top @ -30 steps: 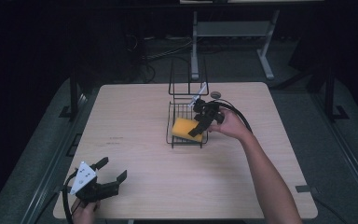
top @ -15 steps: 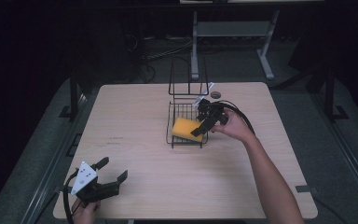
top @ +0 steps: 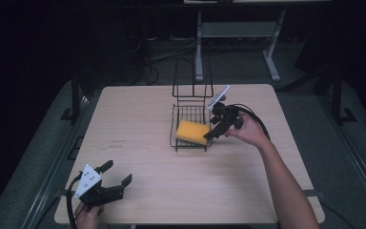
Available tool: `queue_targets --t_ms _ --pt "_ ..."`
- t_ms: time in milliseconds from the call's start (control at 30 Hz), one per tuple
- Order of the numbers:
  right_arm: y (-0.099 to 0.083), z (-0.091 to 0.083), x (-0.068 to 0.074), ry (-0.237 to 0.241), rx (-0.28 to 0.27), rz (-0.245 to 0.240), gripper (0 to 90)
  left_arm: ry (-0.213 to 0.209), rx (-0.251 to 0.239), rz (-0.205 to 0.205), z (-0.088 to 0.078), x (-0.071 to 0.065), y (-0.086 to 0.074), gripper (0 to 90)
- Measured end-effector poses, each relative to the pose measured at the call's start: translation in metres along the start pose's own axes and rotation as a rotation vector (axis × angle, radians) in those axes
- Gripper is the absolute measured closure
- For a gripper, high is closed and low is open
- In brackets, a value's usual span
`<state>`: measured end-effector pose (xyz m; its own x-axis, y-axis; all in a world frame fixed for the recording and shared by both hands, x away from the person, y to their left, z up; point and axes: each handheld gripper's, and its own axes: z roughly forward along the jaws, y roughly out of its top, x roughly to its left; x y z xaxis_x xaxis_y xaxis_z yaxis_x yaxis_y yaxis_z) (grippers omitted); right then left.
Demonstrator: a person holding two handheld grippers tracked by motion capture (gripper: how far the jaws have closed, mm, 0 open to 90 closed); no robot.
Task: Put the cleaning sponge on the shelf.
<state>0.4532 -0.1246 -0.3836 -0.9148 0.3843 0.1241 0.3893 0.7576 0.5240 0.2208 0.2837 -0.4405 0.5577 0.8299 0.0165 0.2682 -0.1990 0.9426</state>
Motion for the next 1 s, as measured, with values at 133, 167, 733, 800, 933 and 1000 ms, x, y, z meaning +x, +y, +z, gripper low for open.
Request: queue_targets --t_ms 133,167,733,800,933,1000 --pt "-0.007 -0.008 0.000 -0.010 -0.005 0.005 15.6 0.002 0.000 0.008 0.000 0.000 0.000 14.0" --pt "-0.008 -0.010 0.001 -0.009 -0.011 0.006 15.6 0.003 -0.001 0.006 0.000 0.000 0.000 14.1" --pt "-0.038 -0.015 0.011 -0.025 0.032 0.025 15.7 -0.005 -0.002 0.011 -0.001 -0.001 0.000 14.1" --pt "-0.041 -0.015 0.012 -0.026 0.037 0.024 15.7 -0.005 -0.003 0.009 -0.001 -0.001 0.000 14.0" --pt "-0.047 -0.017 0.016 -0.029 0.043 0.032 15.7 -0.005 -0.002 0.011 -0.001 -0.001 0.000 14.0" --pt "-0.051 -0.018 0.018 -0.029 0.044 0.032 15.7 -0.005 -0.002 0.012 -0.001 -0.001 0.000 14.1"
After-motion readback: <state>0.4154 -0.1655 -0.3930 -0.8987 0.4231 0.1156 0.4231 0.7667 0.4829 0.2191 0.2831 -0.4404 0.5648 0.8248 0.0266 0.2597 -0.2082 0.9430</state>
